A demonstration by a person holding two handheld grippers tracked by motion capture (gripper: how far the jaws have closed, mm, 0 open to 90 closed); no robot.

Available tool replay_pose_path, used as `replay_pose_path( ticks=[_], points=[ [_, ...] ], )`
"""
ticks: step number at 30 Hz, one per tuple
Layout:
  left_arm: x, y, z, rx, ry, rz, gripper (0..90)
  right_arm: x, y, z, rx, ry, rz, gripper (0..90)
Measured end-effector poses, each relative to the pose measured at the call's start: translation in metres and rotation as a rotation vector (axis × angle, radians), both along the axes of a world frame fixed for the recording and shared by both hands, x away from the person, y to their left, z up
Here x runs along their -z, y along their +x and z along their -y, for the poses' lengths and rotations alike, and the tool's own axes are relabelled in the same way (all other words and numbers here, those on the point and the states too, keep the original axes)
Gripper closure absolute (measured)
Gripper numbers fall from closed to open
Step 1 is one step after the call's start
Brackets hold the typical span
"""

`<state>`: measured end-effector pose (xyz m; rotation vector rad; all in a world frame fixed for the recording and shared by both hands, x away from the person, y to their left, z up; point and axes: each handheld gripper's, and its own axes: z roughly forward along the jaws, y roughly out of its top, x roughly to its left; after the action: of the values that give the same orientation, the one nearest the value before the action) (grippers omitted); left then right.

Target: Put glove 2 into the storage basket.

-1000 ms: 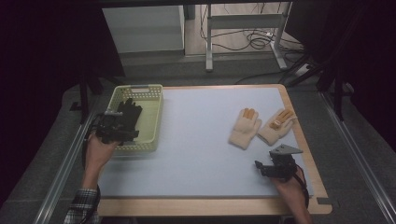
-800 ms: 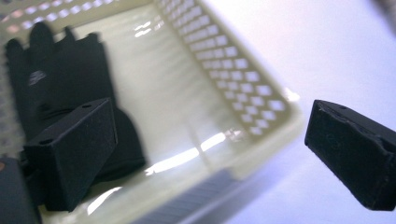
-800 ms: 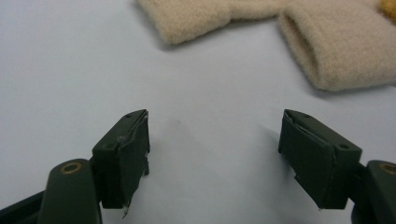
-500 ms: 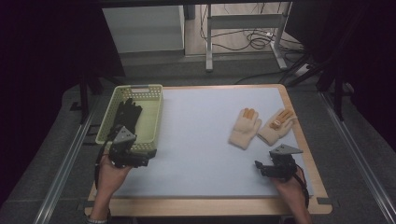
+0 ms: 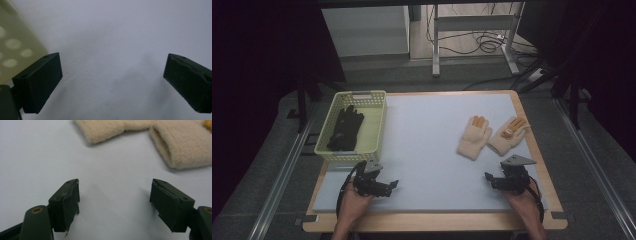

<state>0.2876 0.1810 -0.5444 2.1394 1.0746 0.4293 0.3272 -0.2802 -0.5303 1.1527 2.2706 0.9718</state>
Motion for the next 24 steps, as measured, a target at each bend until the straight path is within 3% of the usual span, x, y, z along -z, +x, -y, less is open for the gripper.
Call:
replay_pose_path(
  ticks=[2, 3, 5, 11, 19, 22, 24],
  points=[
    [0.006, 0.0, 0.002, -0.005, 0.031, -0.003, 2.2, 0.0, 0.0, 0.0, -0.003, 0.005, 0.0, 24.2],
    [0.007, 0.001, 0.0, -0.012, 0.0, -0.012, 1.3, 0.0, -0.001, 0.0, -0.008, 0.007, -0.001, 24.5],
    [0.008, 0.002, -0.001, -0.021, -0.014, -0.029, 1.6, -0.001, -0.001, 0.001, -0.025, 0.028, -0.012, 26.1],
    [0.008, 0.003, -0.002, -0.02, -0.016, -0.033, 1.2, -0.018, 0.007, -0.003, -0.039, 0.057, 0.008, 34.1],
    [0.009, 0.003, -0.002, -0.021, -0.017, -0.032, 1.3, -0.052, 0.052, -0.017, -0.076, 0.083, 0.034, 52.9],
    [0.009, 0.002, -0.001, -0.022, -0.02, -0.033, 1.3, -0.055, 0.073, -0.026, -0.074, 0.074, 0.035, 50.4],
    [0.009, 0.002, -0.001, -0.023, -0.02, -0.033, 1.3, -0.053, 0.086, -0.032, -0.063, 0.052, 0.035, 39.8]
  ],
)
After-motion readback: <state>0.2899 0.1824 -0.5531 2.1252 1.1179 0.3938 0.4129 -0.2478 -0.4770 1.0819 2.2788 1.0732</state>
